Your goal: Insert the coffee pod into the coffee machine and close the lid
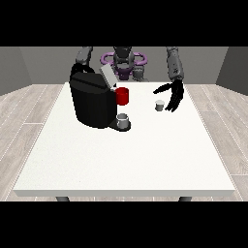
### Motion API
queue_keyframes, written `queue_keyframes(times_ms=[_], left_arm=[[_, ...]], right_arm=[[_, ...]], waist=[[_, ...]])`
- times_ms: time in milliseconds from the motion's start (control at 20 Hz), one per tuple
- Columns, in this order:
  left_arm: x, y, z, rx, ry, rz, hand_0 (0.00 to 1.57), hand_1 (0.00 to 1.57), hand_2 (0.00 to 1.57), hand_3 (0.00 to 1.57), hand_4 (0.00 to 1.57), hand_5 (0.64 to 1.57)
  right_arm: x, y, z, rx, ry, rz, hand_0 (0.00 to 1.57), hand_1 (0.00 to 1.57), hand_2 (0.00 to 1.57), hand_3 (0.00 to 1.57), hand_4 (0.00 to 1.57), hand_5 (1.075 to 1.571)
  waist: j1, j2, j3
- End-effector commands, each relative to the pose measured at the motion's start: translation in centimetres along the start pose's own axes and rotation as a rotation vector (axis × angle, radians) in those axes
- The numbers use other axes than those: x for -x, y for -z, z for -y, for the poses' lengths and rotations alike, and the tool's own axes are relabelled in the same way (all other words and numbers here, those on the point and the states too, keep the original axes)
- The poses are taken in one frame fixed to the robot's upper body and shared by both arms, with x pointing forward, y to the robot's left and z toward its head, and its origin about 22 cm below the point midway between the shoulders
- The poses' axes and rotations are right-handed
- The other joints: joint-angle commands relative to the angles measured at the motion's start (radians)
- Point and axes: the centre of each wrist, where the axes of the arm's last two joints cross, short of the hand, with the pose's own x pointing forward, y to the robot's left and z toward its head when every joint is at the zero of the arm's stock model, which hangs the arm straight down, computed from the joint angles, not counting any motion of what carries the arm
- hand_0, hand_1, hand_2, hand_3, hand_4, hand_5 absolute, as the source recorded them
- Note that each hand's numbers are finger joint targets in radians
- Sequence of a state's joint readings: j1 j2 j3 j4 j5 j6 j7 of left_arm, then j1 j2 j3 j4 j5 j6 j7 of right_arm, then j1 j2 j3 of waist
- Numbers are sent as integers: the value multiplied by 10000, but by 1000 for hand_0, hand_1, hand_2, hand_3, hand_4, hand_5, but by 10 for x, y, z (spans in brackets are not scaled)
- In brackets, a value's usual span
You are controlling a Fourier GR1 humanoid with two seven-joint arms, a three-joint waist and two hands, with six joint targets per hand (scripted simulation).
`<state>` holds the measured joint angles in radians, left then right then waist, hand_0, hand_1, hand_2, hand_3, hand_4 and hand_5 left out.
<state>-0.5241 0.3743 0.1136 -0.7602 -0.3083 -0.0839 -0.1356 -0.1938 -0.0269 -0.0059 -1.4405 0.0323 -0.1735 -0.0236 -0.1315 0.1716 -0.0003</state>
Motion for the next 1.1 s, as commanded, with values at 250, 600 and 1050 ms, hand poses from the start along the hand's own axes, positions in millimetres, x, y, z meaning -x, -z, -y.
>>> queue_keyframes(times_ms=[250,600,1050], left_arm=[[11,3,-14,-151,1914,-198,568,568,698,414,0,1571],[5,10,19,-740,2618,269,719,719,851,619,151,1571],[1,17,2,-1442,3782,810,987,987,1095,867,286,1571]], right_arm=[[1,-11,-22,-282,139,393,0,0,0,0,476,1571],[-15,8,-4,-240,140,-22,0,0,0,0,515,1571],[-4,12,-2,-41,470,470,0,0,0,0,487,1571]], waist=[[-415,442,-2],[-351,112,-3],[-401,826,-1]])
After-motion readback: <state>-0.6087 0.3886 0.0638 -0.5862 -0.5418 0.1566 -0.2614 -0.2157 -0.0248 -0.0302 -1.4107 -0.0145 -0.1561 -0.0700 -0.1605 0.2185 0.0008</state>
